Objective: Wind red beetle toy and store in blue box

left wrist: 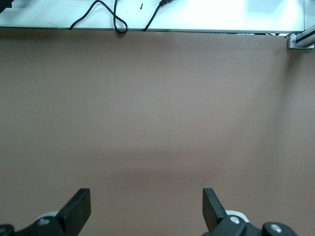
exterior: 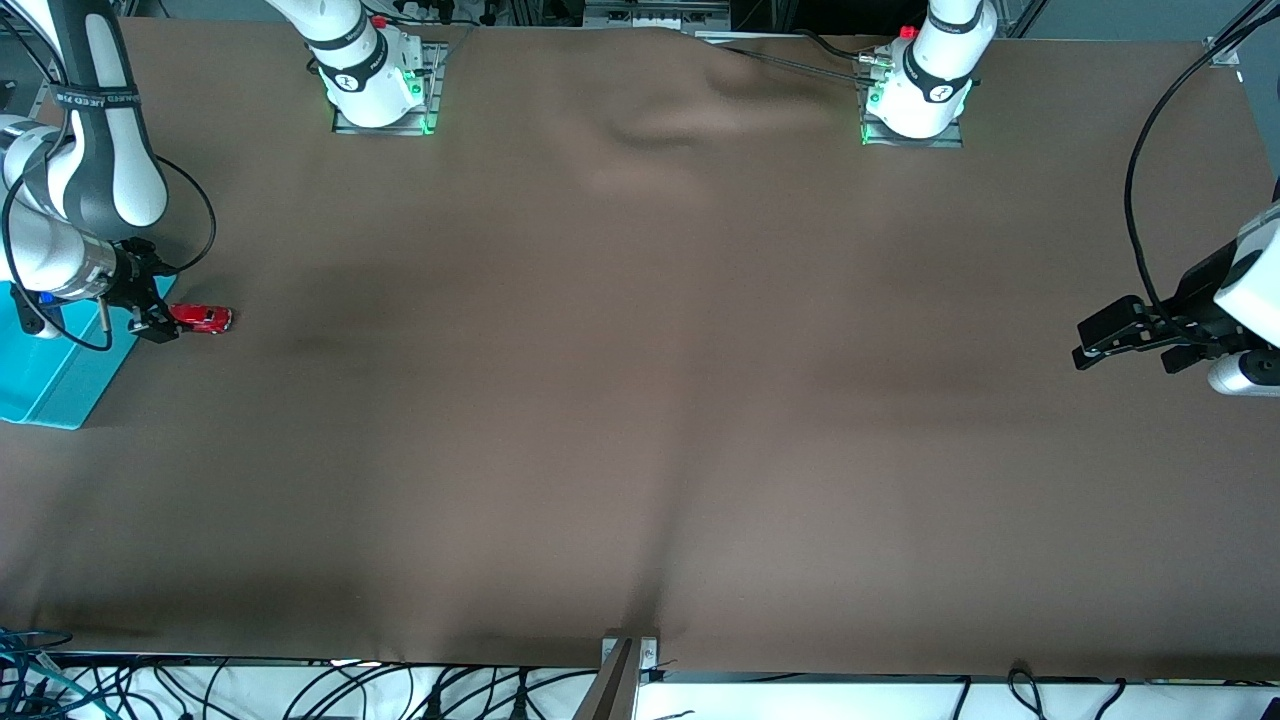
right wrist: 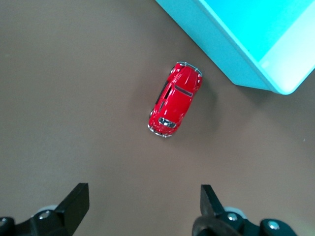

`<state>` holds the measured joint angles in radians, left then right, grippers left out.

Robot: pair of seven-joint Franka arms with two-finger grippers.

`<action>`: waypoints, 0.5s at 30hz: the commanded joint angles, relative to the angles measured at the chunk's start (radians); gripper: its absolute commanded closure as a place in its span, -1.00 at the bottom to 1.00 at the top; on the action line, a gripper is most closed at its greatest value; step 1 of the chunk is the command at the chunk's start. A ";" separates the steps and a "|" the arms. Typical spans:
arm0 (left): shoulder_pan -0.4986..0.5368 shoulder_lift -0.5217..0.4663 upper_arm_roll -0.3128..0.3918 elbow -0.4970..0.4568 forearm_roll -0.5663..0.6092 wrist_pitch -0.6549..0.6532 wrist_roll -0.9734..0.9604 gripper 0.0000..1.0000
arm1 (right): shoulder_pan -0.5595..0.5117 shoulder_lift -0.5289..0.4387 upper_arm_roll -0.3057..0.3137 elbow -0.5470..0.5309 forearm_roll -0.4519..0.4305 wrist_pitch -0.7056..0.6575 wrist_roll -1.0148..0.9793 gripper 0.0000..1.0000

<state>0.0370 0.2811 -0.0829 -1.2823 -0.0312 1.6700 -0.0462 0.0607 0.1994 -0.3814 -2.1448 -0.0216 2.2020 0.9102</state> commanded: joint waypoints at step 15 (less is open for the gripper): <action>-0.015 -0.007 0.002 -0.002 0.024 -0.010 0.023 -1.00 | -0.001 0.080 -0.065 -0.081 0.005 0.229 0.073 -0.99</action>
<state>0.0256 0.2812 -0.0833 -1.2823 -0.0312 1.6699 -0.0457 0.0581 0.2632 -0.4394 -2.2074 -0.0209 2.3832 0.9577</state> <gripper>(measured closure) 0.000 0.004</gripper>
